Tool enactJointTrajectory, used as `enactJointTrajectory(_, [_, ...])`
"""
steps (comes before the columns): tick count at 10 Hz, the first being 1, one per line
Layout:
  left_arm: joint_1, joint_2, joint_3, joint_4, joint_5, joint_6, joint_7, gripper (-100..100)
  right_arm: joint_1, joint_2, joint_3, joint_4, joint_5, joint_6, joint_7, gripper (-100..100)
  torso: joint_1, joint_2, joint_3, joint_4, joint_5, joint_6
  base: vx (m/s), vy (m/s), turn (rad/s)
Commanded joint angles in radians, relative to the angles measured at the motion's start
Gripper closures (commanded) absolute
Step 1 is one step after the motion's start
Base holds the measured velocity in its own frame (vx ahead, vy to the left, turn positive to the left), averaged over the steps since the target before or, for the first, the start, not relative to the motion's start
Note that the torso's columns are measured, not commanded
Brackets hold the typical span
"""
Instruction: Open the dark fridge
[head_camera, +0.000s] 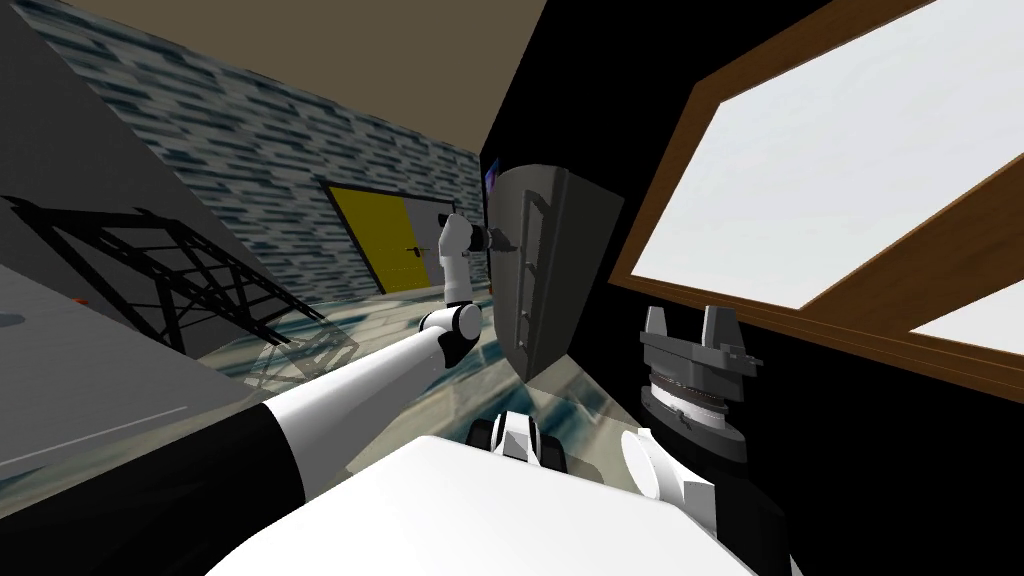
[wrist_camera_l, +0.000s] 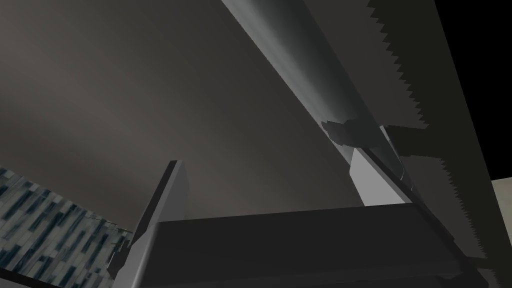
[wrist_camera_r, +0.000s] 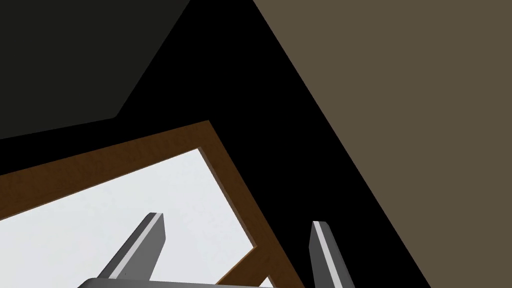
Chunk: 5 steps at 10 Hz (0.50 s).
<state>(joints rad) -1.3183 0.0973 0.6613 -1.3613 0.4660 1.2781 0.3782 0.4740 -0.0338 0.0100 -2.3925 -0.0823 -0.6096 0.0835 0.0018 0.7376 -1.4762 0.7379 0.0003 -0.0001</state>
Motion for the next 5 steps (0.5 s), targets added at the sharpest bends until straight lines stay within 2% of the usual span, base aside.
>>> enactJointTrajectory(1, [0.004, -0.058, -0.005, 0.012, -0.005, -0.017, 0.003, -100, 0.0, 0.0, 0.0, 0.0, 0.0, 0.0, 0.0, 0, 0.002, 0.001, 0.001, 0.0, 0.001, 0.0, 0.023, -0.085, -0.025])
enactJointTrajectory(2, [0.008, -0.05, -0.007, -0.014, -0.009, -0.002, 0.011, -100, 0.0, 0.0, 0.0, 0.0, 0.0, 0.0, 0.0, 0, 0.002, 0.002, 0.001, 0.001, 0.001, 0.0, 0.007, -0.036, -0.008])
enactJointTrajectory(3, [0.0, -0.05, -0.01, -0.014, -0.019, 0.004, 0.018, -100, 0.0, 0.0, 0.0, 0.0, 0.0, 0.0, 0.0, 0, 0.003, 0.003, 0.002, 0.001, 0.001, -0.001, 0.086, -0.071, -0.033])
enactJointTrajectory(4, [0.003, -0.05, -0.009, -0.013, -0.015, 0.001, 0.015, -100, 0.0, 0.0, 0.0, 0.0, 0.0, 0.0, 0.0, 0, -0.001, -0.002, -0.001, 0.0, 0.0, 0.0, 0.054, -0.042, -0.002])
enactJointTrajectory(5, [0.002, -0.05, -0.009, -0.013, -0.015, 0.002, 0.016, 100, 0.0, 0.0, 0.0, 0.0, 0.0, 0.0, 0.0, 0, -0.001, -0.001, -0.001, -0.001, 0.0, 0.0, 0.002, -0.007, 0.0])
